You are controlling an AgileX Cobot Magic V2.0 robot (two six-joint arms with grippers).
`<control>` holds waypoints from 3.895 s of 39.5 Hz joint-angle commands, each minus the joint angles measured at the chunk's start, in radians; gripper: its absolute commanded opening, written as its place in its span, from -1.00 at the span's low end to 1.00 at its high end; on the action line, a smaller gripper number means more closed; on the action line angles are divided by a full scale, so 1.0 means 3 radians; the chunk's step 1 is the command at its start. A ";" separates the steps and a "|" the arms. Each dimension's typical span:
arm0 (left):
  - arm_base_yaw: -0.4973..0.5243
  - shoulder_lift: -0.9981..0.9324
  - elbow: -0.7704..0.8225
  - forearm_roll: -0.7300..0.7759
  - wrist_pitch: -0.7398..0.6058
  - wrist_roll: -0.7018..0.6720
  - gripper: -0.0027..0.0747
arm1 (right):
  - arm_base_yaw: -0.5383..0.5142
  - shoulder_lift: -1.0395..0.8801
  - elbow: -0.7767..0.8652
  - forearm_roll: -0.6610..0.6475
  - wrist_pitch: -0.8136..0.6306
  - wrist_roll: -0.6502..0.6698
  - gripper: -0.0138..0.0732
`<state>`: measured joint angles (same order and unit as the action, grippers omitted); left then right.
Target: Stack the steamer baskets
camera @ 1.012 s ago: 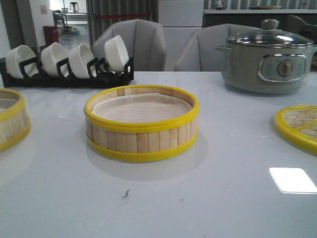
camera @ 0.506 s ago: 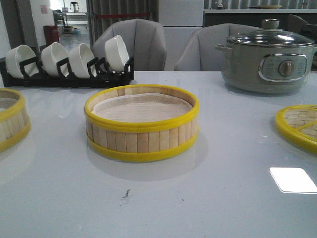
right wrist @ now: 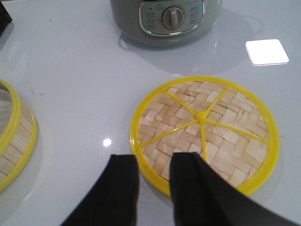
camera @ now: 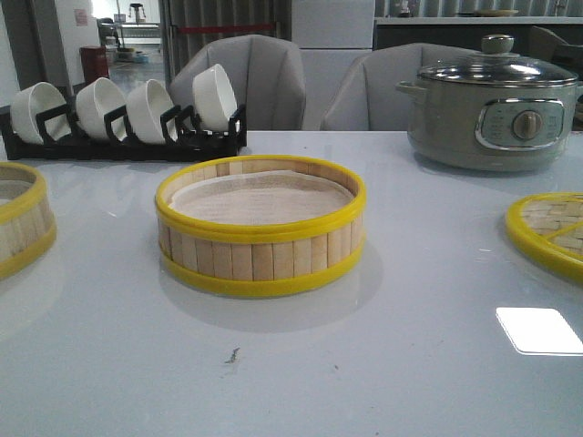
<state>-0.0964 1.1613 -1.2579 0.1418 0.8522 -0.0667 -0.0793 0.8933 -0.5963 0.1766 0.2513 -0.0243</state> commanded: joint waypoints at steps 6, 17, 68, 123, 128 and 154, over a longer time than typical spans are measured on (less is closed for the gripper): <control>-0.0001 -0.0047 -0.0092 -0.0007 -0.0204 -0.0007 -0.71 | 0.0006 -0.0017 -0.0131 0.0002 -0.0270 -0.0010 0.31; -0.0068 0.0091 -0.0070 -0.0329 -0.0147 0.0168 -0.71 | 0.0006 -0.0017 -0.0131 0.0002 -0.0274 -0.0010 0.31; -0.0272 0.2239 -0.0044 -0.0374 -0.0733 0.0132 0.32 | 0.0033 -0.0017 -0.0131 0.0002 -0.0082 -0.0010 0.31; -0.1957 0.2331 -0.1705 -0.0638 -0.0128 0.0141 -0.71 | 0.0033 -0.0017 -0.0131 0.0002 -0.0082 -0.0010 0.31; -0.2138 0.2452 -0.1705 -0.0638 -0.0262 0.0148 -0.71 | 0.0033 -0.0017 -0.0131 0.0002 -0.0060 -0.0010 0.31; -0.2273 0.2732 -0.1736 -0.0654 -0.0562 0.0171 -0.71 | 0.0033 -0.0017 -0.0131 0.0002 0.0013 -0.0010 0.31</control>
<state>-0.7681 2.0391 -1.7373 -0.0473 0.7774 -0.0269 -0.0685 0.8933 -0.5963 0.1766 0.3147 -0.0243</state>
